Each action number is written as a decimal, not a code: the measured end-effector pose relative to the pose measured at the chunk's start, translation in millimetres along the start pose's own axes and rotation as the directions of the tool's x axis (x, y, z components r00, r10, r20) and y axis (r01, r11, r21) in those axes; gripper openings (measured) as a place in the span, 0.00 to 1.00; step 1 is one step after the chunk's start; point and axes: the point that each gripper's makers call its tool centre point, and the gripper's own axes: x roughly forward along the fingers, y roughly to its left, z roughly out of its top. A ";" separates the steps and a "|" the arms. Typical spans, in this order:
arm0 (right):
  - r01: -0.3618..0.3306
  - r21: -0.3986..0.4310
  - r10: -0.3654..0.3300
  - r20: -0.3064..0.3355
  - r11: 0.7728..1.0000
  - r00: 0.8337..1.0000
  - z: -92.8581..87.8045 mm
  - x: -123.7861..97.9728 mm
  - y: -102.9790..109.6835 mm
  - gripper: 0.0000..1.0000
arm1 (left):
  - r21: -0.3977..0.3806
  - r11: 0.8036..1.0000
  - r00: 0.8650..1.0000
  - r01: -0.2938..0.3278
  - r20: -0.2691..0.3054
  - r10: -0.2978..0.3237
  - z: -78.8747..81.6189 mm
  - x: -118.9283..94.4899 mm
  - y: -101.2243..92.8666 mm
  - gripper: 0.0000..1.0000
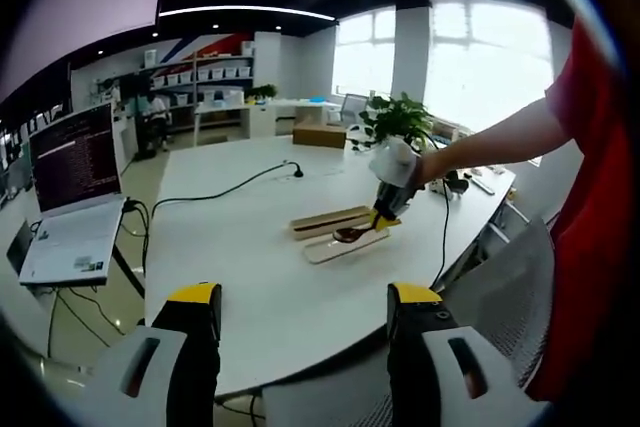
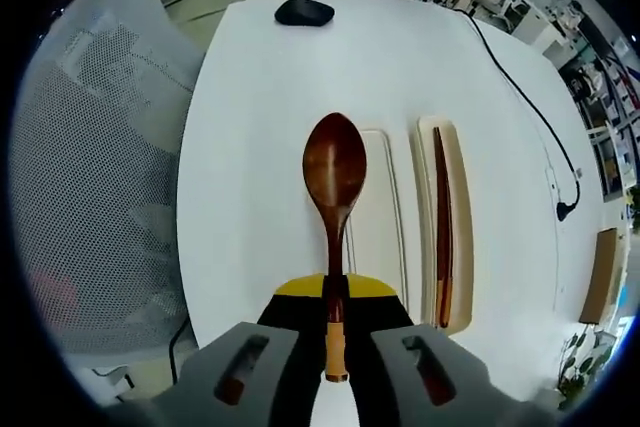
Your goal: Arrange the utensils inside the cutlery case until each visible utensil rests in its matching compartment.
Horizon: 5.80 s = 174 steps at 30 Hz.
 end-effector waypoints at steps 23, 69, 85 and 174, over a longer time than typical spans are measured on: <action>0.003 -0.005 -0.003 -0.001 1.000 1.000 8.4 -9.4 -22.0 0.01 | -0.015 1.000 1.000 -0.015 -0.016 0.015 -8.1 -1.6 4.7 0.69; 0.004 -0.055 -0.004 -0.006 0.998 1.000 7.9 -17.2 -89.3 0.01 | -0.076 0.997 1.000 -0.005 -0.029 0.003 -9.1 13.1 8.5 0.73; -0.004 -0.071 0.002 -0.016 0.997 1.000 14.1 -19.7 -107.9 0.01 | -0.057 0.998 0.999 -0.010 -0.038 0.008 -5.2 17.1 10.6 0.72; 0.036 0.066 -0.036 -0.008 0.997 0.999 -9.8 10.7 -89.7 0.09 | -0.007 1.000 0.999 -0.020 -0.044 0.020 -0.8 2.1 6.1 0.70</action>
